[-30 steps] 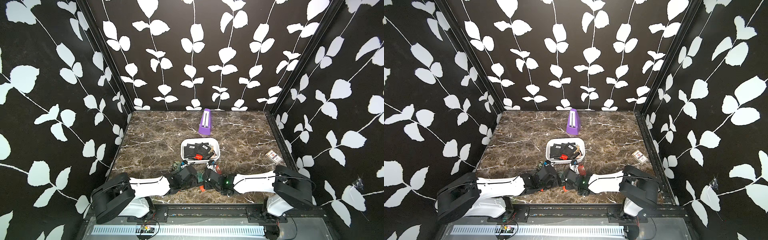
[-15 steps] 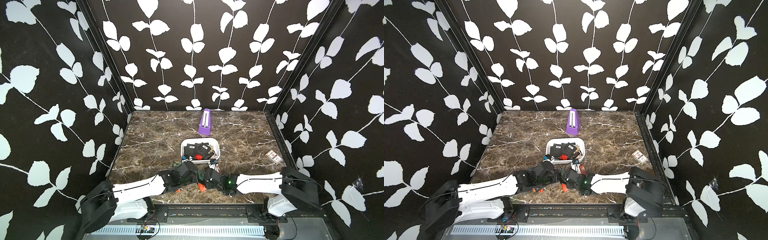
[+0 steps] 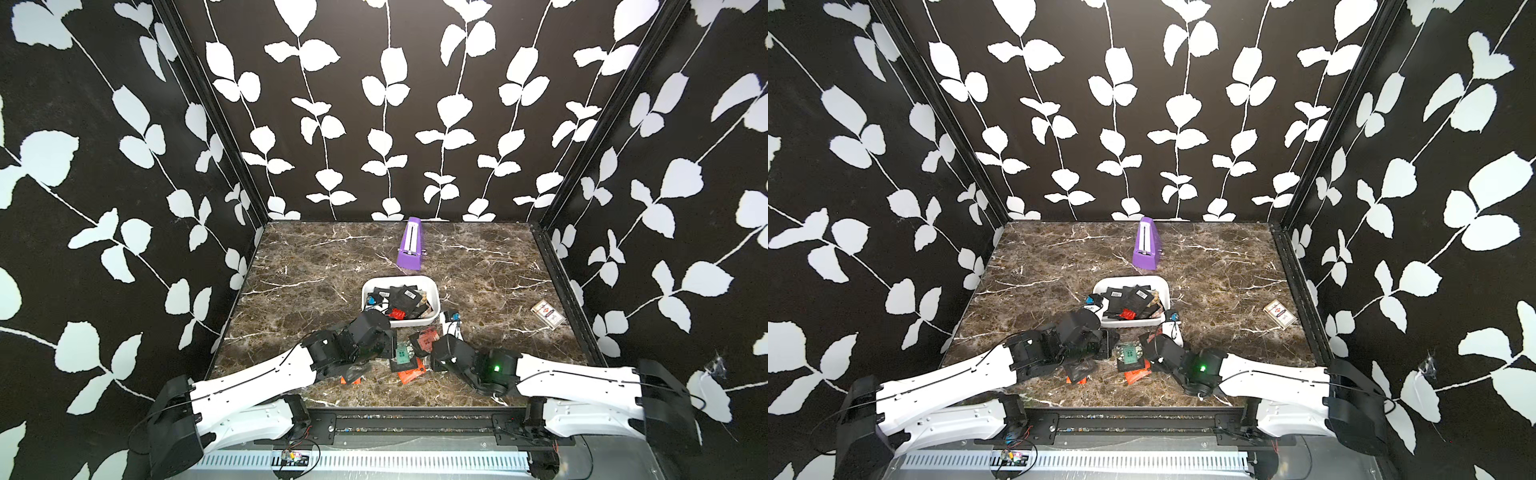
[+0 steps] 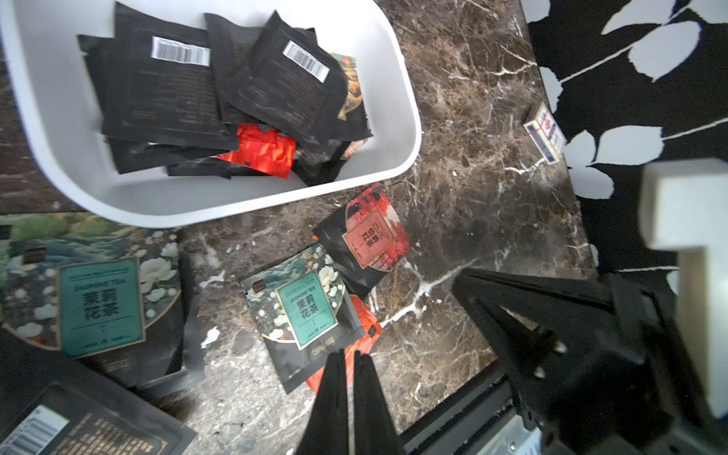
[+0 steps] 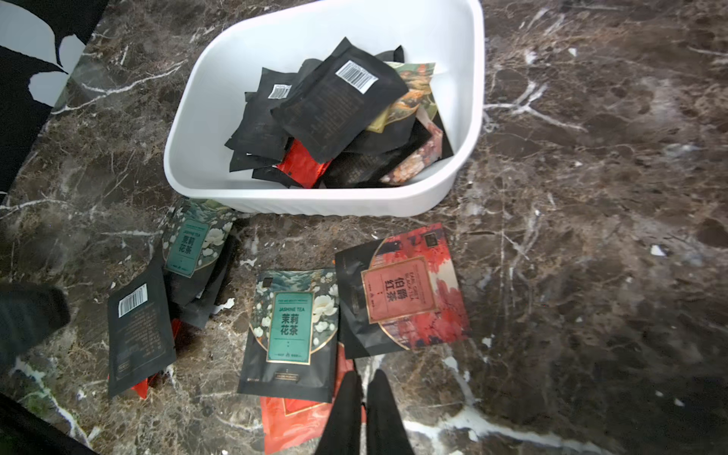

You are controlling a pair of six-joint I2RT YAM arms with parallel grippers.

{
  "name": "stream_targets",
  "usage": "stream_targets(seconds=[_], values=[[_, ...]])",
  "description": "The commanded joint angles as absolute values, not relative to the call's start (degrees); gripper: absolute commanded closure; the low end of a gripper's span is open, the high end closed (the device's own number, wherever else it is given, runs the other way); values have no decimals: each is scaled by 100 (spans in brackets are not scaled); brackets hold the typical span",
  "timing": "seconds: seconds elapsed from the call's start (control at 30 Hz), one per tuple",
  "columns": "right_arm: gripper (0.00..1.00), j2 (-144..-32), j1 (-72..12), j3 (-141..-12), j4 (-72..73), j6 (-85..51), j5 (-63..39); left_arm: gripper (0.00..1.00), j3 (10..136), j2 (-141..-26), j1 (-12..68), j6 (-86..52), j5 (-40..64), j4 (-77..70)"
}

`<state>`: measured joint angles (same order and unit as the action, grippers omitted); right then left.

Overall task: Put the tea bags into the storage box
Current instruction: Pick up the tea bag from the center of the board.

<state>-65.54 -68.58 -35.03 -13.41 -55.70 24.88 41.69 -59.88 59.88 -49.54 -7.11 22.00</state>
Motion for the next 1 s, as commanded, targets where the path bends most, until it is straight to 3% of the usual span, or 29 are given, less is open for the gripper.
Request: stream_targets(seconds=[0.0, 0.23, 0.57, 0.97], values=[[93, -6612, -6882, -3272, -986, -5421, 2346, 90, 3868, -5995, 6012, -5168, -928, 2275], [100, -7706, -6883, -3493, 165, -5416, 1472, 71, 3055, -6307, 5833, -5746, -731, 1220], [100, -8620, -6562, -3616, 782, -5555, 1079, 56, 2629, -6591, 5704, -5997, -571, 383], [100, -8971, -6480, -3668, 660, -5601, 1024, 55, 2452, -7017, 5710, -6246, -292, -106]])
